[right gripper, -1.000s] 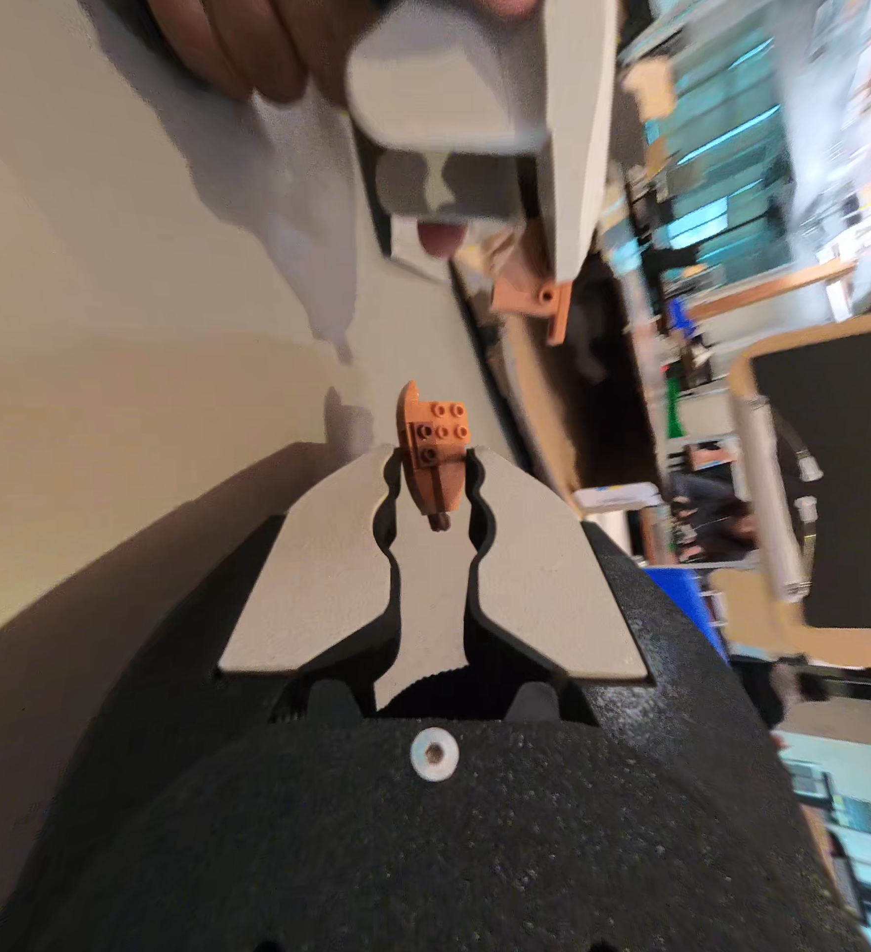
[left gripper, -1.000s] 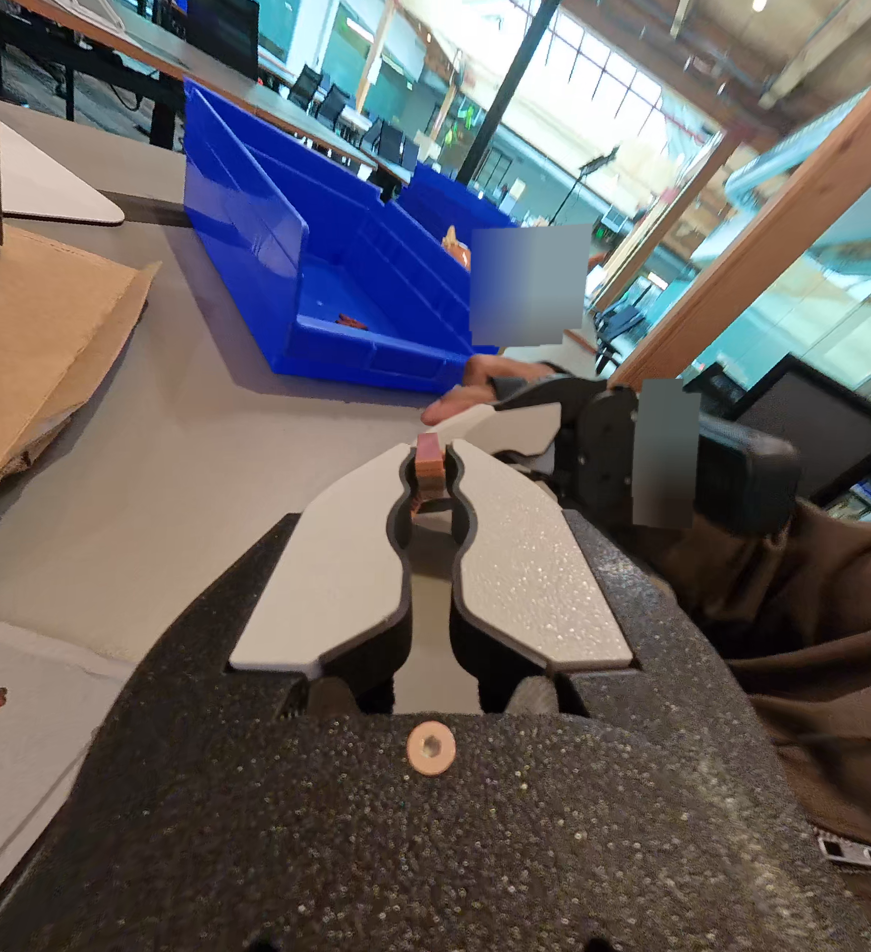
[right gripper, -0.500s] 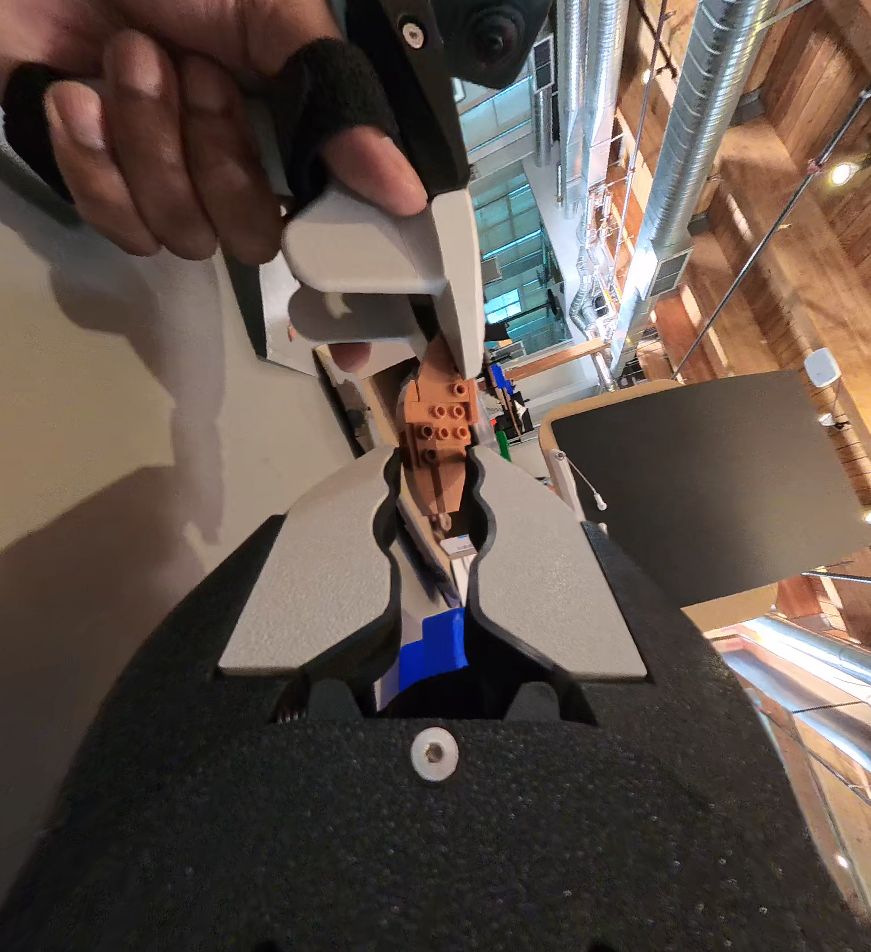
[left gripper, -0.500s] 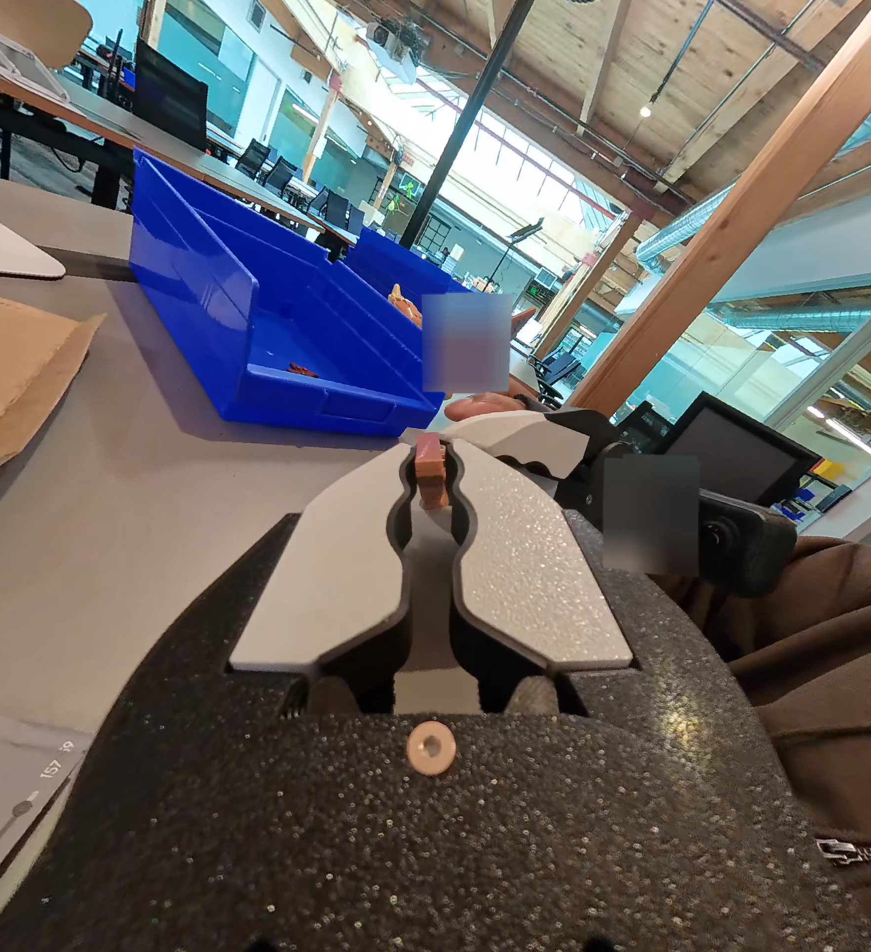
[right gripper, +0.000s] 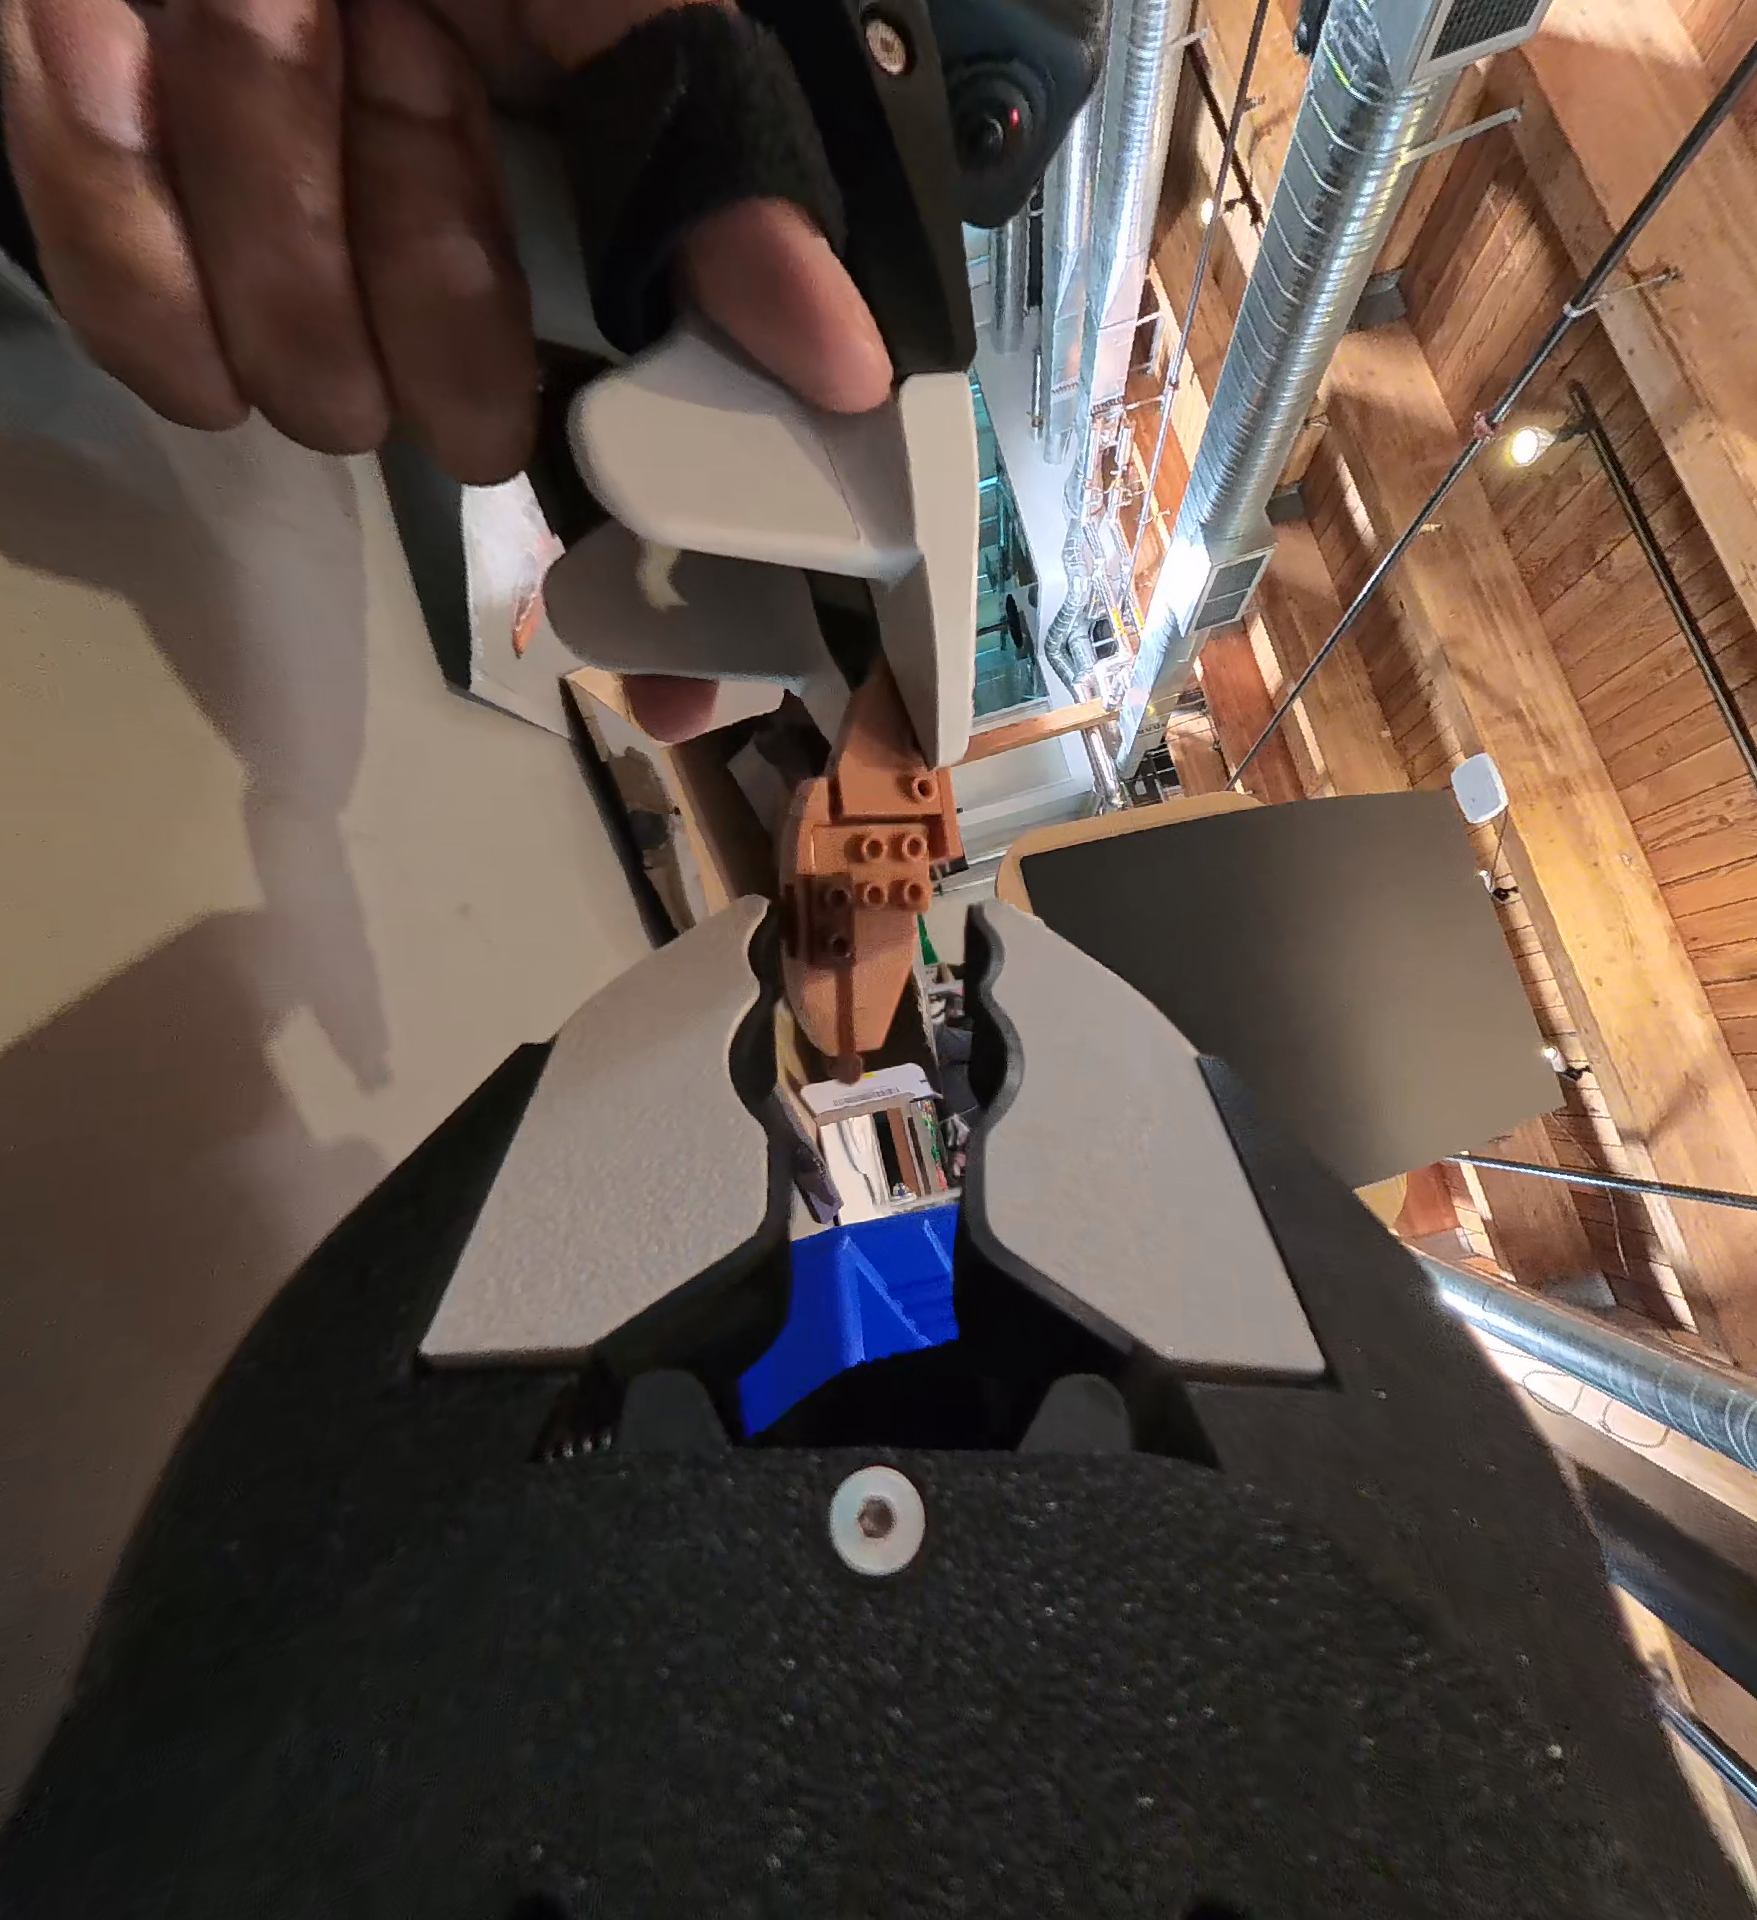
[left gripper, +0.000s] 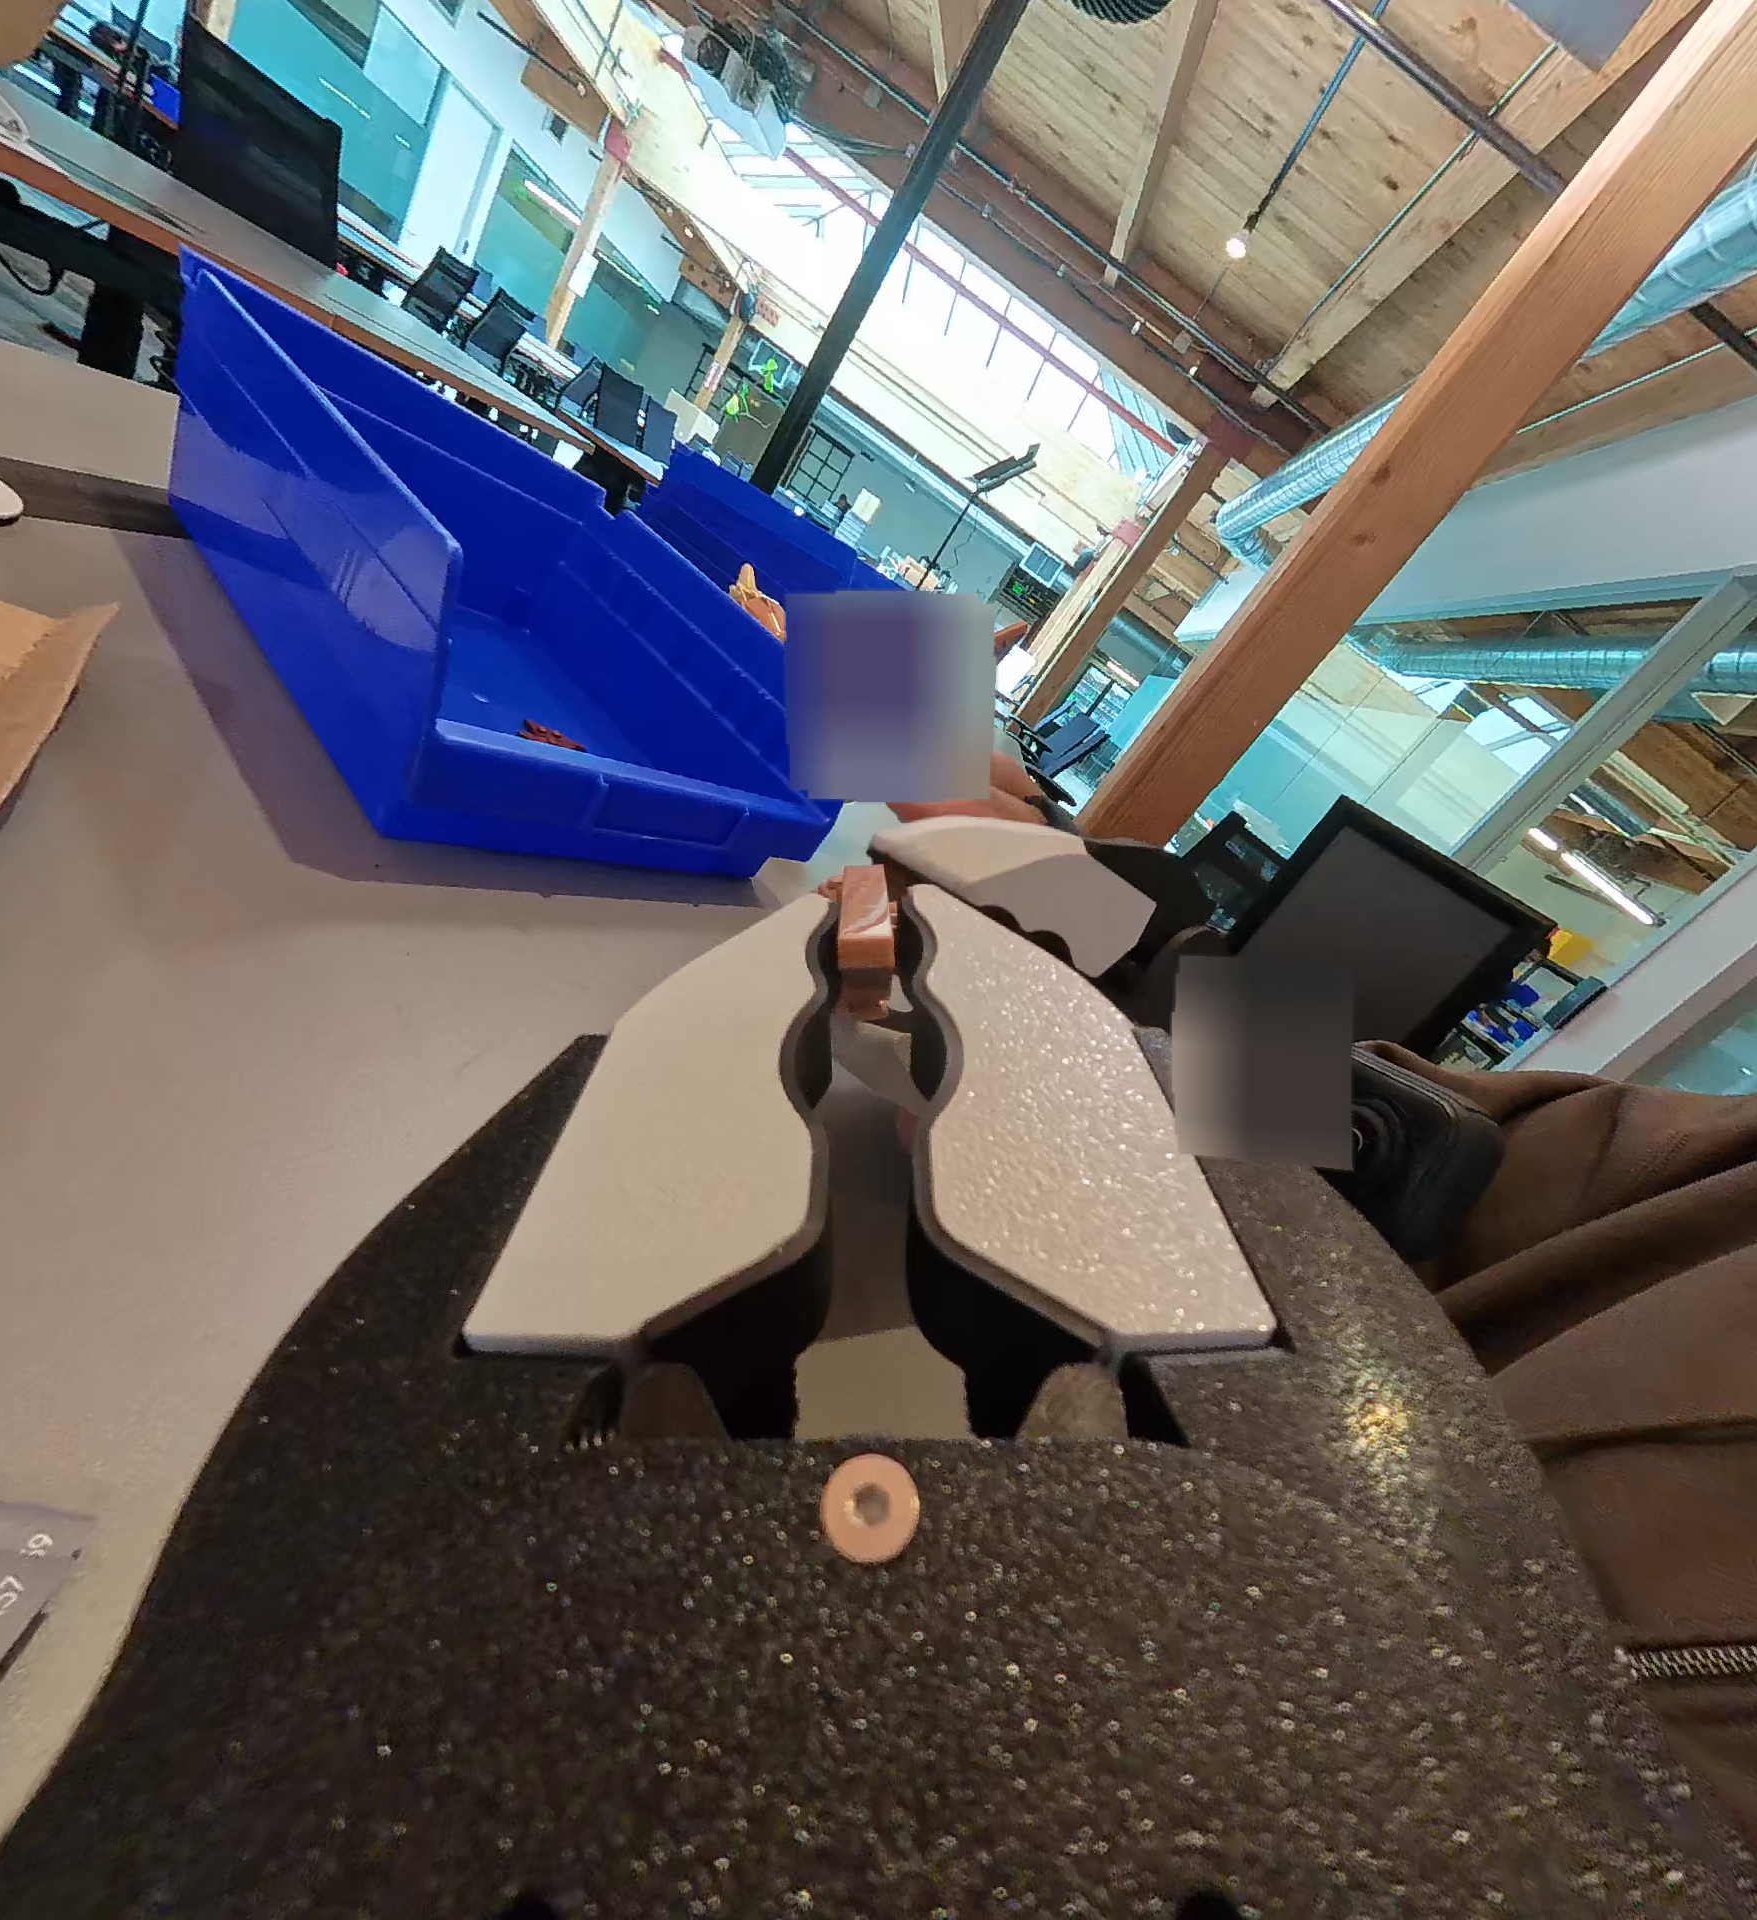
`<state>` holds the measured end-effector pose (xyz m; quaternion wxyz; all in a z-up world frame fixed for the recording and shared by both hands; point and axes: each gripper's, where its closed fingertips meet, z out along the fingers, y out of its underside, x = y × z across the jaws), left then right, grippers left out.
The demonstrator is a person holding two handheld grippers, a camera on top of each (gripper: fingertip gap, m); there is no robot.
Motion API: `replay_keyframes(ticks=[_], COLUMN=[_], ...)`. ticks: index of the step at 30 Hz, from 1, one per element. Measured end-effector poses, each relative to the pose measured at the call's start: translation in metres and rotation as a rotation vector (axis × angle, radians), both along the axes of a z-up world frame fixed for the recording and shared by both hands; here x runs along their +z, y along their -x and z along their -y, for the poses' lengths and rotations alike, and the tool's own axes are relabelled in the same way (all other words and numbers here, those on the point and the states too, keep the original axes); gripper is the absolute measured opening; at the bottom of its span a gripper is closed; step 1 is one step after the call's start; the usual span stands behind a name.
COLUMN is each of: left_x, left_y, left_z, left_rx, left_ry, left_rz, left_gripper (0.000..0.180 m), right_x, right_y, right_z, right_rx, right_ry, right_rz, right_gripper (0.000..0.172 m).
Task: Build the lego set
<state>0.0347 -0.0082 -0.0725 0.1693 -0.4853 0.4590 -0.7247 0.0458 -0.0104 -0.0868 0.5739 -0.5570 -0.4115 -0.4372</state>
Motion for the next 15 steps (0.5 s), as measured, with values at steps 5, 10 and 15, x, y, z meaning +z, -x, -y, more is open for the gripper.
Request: replay_keyframes(ticks=[5, 10, 15], left_x=[-0.001, -0.005, -0.01], left_y=[0.0, -0.001, -0.002], left_z=[0.004, 0.009, 0.011], left_rx=[-0.011, -0.019, -0.007], left_ry=[-0.022, -0.063, -0.108], left_rz=[-0.002, -0.015, -0.032], left_gripper=[0.01, 0.009, 0.01], right_x=[-0.001, -0.007, -0.012], right_y=[0.0, 0.002, 0.001], right_z=[-0.001, -0.006, -0.008], right_rx=[-0.014, -0.019, -0.021], right_ry=[0.003, 0.053, 0.09], right_rz=[0.002, -0.021, -0.043], right_gripper=[0.037, 0.036, 0.036])
